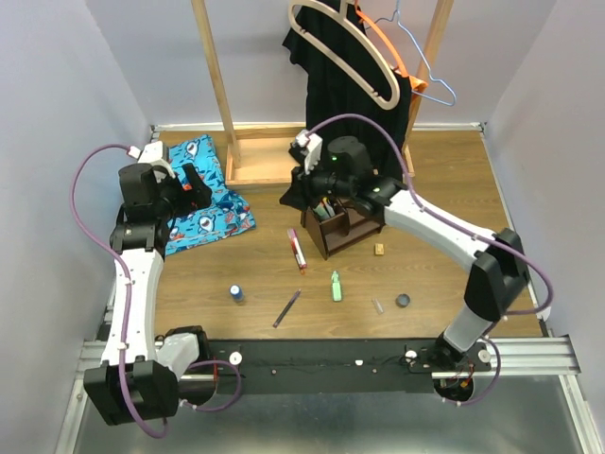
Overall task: Sort the stationery into containers
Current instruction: Place the pen in the storage box, then pick up the pen from the center of the board.
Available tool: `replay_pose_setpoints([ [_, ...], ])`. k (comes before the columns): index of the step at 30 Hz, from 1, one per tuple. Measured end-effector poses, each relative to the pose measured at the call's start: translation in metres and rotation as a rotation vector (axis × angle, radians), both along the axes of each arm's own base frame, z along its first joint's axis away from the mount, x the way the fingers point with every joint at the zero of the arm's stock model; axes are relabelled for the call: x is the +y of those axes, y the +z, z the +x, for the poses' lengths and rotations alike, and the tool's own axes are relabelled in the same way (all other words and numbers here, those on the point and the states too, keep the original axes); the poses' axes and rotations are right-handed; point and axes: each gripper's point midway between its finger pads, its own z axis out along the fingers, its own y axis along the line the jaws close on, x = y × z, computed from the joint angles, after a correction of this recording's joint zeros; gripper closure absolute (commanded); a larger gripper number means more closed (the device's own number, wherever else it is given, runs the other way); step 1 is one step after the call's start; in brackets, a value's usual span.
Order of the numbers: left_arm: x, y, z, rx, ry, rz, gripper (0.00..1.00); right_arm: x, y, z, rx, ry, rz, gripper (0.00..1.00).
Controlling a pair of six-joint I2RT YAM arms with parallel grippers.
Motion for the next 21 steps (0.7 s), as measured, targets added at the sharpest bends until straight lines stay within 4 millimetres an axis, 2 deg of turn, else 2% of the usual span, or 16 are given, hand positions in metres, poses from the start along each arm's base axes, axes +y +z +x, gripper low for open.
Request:
replay_pose_setpoints([
  [3, 0.01, 0.012, -0.003, -0.016, 0.054, 0.033, 0.01, 0.016, -0.034, -0.002, 0.106, -0.043, -0.077, 0.69],
  [6, 0.023, 0.026, -0.008, -0.037, 0.119, 0.066, 0.01, 0.027, -0.07, 0.0, 0.207, -0.101, -0.153, 0.65],
  [9, 0.033, 0.036, -0.016, -0.056, 0.171, 0.085, 0.01, 0.036, -0.097, 0.005, 0.265, -0.155, -0.208, 0.6],
  [11, 0.039, 0.039, -0.021, -0.062, 0.2, 0.092, 0.01, 0.042, -0.11, 0.013, 0.288, -0.196, -0.232, 0.56],
  [15, 0.048, 0.043, -0.031, -0.073, 0.242, 0.086, 0.01, 0.049, -0.122, 0.028, 0.312, -0.275, -0.257, 0.48],
  [21, 0.055, 0.05, -0.042, -0.096, 0.278, 0.084, 0.01, 0.038, -0.151, 0.035, 0.368, -0.434, -0.328, 0.47],
])
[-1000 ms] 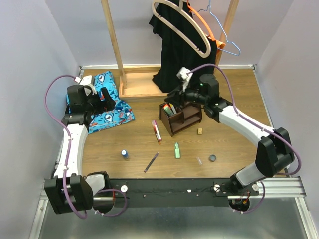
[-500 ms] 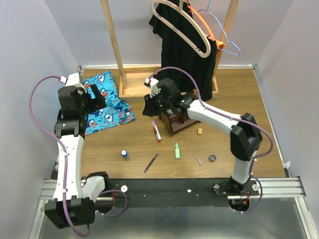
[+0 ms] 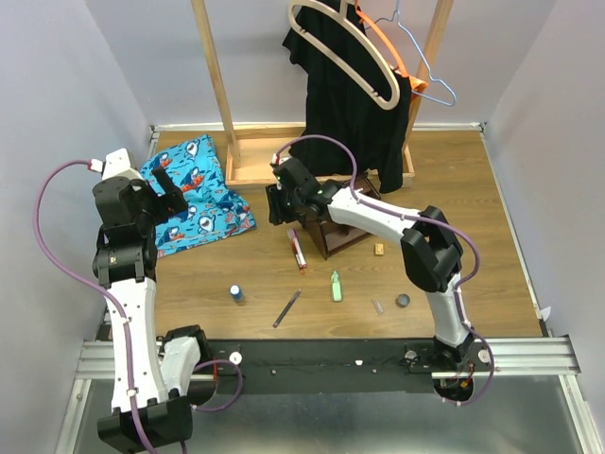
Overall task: Sort the stationery into containers
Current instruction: Pick up the pen from the center of the board.
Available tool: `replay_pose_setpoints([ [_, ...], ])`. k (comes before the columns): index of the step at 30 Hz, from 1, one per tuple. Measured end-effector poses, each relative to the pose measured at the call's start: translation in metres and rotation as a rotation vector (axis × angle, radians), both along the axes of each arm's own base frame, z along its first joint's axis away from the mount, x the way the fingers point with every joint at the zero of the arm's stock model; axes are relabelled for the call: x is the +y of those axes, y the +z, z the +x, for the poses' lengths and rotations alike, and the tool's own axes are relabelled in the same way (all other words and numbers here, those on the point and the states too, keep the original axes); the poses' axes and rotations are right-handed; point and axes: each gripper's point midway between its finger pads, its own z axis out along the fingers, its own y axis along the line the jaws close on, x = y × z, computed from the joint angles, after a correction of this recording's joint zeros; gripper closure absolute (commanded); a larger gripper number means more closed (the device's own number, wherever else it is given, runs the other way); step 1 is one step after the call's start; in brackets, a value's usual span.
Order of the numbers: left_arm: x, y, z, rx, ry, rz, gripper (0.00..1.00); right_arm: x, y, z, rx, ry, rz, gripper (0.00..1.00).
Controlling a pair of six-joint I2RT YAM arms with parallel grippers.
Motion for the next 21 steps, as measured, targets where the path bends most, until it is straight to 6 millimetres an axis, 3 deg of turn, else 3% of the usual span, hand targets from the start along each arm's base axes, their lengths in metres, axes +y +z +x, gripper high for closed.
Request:
replay_pose_setpoints([
  [8, -0.002, 0.0, -0.003, -0.003, -0.003, -0.007, 0.01, -0.004, -0.016, -0.01, 0.01, -0.093, -0.071, 0.52],
  [15, -0.006, -0.011, -0.005, 0.016, -0.014, -0.03, 0.01, -0.011, -0.05, -0.008, 0.014, -0.125, -0.158, 0.54],
  [21, -0.008, -0.017, -0.006, 0.03, -0.021, -0.041, 0.01, -0.023, -0.062, -0.008, 0.005, -0.138, -0.209, 0.54],
])
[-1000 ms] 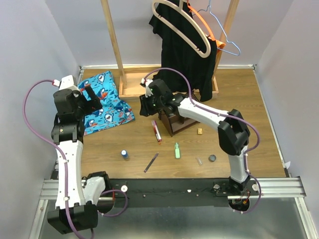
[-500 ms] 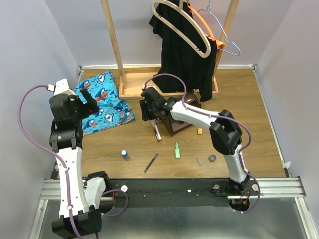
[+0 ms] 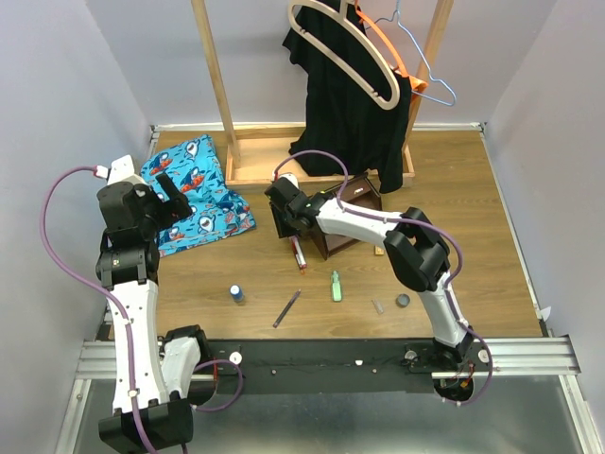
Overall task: Sort the stationery into containers
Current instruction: Pick up the pen from the center of the board.
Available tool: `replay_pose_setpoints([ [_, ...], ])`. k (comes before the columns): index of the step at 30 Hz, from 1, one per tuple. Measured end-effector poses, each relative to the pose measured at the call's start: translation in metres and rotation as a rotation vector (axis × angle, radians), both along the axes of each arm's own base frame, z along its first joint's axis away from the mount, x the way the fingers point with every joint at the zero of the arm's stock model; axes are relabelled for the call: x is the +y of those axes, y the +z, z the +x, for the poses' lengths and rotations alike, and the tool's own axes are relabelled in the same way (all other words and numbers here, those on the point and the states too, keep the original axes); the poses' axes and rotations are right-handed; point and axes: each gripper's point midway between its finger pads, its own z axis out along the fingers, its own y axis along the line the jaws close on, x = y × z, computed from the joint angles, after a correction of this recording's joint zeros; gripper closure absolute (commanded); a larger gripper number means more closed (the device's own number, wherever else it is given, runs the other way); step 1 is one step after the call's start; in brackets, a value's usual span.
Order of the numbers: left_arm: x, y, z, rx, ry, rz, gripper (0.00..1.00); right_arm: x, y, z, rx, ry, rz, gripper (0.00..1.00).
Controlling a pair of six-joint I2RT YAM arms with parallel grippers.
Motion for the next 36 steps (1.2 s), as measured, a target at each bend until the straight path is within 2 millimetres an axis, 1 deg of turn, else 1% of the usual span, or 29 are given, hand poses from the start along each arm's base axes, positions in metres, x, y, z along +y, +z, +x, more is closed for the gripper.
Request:
replay_pose_setpoints([
  [5, -0.002, -0.003, 0.0, 0.006, -0.007, -0.002, 0.01, 0.0, -0.002, 0.002, -0.012, 0.009, -0.012, 0.56],
  [11, -0.008, -0.006, 0.002, 0.018, -0.03, -0.003, 0.01, -0.002, -0.022, 0.002, 0.0, 0.019, -0.047, 0.57],
  [14, -0.011, -0.008, 0.004, 0.026, -0.045, 0.001, 0.01, 0.002, -0.022, 0.002, -0.007, 0.026, -0.045, 0.6],
  [16, -0.013, -0.009, 0.004, 0.031, -0.054, 0.004, 0.01, 0.002, -0.022, 0.002, -0.01, 0.031, -0.046, 0.68],
  [21, -0.015, -0.011, 0.005, 0.038, -0.064, 0.007, 0.01, 0.003, -0.022, 0.001, -0.011, 0.036, -0.047, 0.73],
  [23, -0.015, -0.011, 0.005, 0.039, -0.064, 0.006, 0.01, 0.004, -0.022, 0.0, -0.011, 0.038, -0.048, 0.8],
  [24, -0.015, -0.011, 0.004, 0.041, -0.065, 0.006, 0.01, 0.005, -0.023, -0.001, -0.011, 0.043, -0.049, 0.85],
  [25, -0.015, -0.012, 0.004, 0.042, -0.065, 0.006, 0.01, 0.005, -0.023, -0.002, -0.012, 0.047, -0.051, 0.99],
  [30, -0.015, -0.013, 0.004, 0.047, -0.066, 0.005, 0.01, 0.009, -0.023, -0.005, -0.016, 0.08, -0.052, 0.99],
  [33, -0.016, -0.015, 0.003, 0.056, -0.067, 0.004, 0.01, 0.016, -0.021, -0.009, -0.004, 0.117, -0.031, 0.99],
  [35, -0.016, -0.016, 0.002, 0.063, -0.069, 0.006, 0.01, 0.024, -0.013, -0.009, -0.007, 0.146, -0.008, 0.99],
  [36, -0.016, -0.016, 0.002, 0.065, -0.07, 0.005, 0.01, 0.03, -0.004, -0.008, -0.019, 0.159, 0.014, 0.99],
])
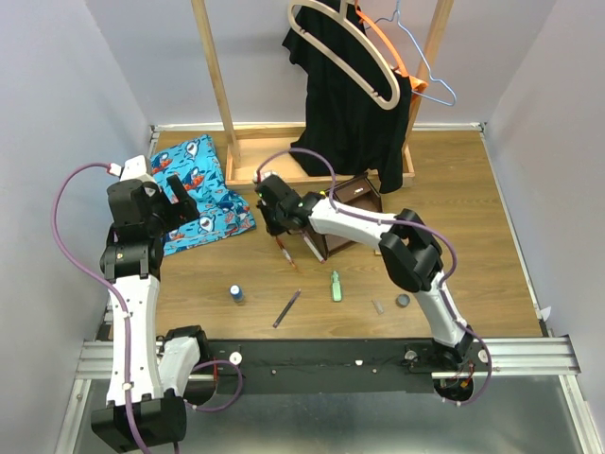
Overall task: Sort the stationery into containers
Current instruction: Pick up the pen from the center of the board, then place the pen in the storage box.
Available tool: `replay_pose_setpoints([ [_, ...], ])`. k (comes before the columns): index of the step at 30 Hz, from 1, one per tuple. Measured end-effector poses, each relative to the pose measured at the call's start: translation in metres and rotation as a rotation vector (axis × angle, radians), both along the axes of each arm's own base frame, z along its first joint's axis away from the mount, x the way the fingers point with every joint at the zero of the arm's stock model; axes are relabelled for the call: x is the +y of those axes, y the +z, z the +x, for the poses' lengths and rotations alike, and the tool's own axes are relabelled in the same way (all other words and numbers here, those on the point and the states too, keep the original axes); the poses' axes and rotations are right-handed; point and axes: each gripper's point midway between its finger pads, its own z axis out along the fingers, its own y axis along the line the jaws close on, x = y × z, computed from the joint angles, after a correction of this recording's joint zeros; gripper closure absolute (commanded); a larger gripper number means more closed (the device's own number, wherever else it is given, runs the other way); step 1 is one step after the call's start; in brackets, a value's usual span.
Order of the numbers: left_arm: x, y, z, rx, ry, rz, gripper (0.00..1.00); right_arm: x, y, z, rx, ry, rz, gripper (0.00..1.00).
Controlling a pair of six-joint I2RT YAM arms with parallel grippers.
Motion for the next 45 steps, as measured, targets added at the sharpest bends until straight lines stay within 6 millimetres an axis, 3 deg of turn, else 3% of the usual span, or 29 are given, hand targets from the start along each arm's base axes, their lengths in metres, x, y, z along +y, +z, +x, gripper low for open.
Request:
replay_pose_setpoints([
  [2, 0.0, -0.001, 0.0, 0.004, -0.001, 0.001, 0.01, 0.017, 0.031, 0.005, -0.035, 0.041, 0.062, 0.99],
  [4, 0.0, -0.001, 0.0, 0.005, -0.002, 0.001, 0.01, 0.035, 0.074, 0.014, -0.097, 0.068, 0.146, 0.99],
  [5, 0.0, -0.001, 0.0, 0.005, -0.003, 0.001, 0.01, 0.041, 0.104, 0.017, -0.147, 0.088, 0.202, 0.99],
  [7, -0.002, -0.002, 0.001, 0.005, -0.011, -0.002, 0.01, 0.043, 0.144, 0.017, -0.207, 0.117, 0.265, 0.99],
  [8, -0.003, -0.002, 0.002, 0.003, -0.018, -0.004, 0.01, 0.041, 0.197, 0.015, -0.308, 0.14, 0.36, 0.99],
  [12, -0.01, -0.008, 0.009, -0.006, -0.071, -0.015, 0.01, 0.008, 0.299, -0.004, -0.563, 0.186, 0.529, 0.99],
  [15, -0.016, -0.007, 0.016, -0.021, -0.111, -0.025, 0.01, -0.024, 0.343, -0.016, -0.737, 0.196, 0.601, 0.99],
  [19, -0.021, -0.002, 0.03, -0.03, -0.144, -0.036, 0.01, -0.05, 0.349, -0.006, -0.831, 0.161, 0.595, 0.99],
  [25, -0.022, -0.003, 0.043, -0.03, -0.162, -0.037, 0.02, -0.09, 0.294, 0.024, -0.821, 0.087, 0.489, 0.99],
  [28, -0.022, -0.008, 0.049, -0.013, -0.178, -0.018, 0.01, -0.109, 0.283, 0.03, -0.839, 0.071, 0.468, 0.99],
  [31, -0.024, -0.018, 0.054, 0.015, -0.209, 0.008, 0.01, -0.126, 0.287, 0.023, -0.899, 0.087, 0.474, 0.99],
  [37, -0.035, -0.02, 0.065, 0.026, -0.306, 0.045, 0.01, -0.131, 0.313, -0.003, -1.069, 0.202, 0.533, 0.99],
  [45, -0.05, -0.011, 0.079, 0.016, -0.398, 0.068, 0.01, -0.123, 0.295, -0.013, -1.126, 0.297, 0.542, 0.99],
])
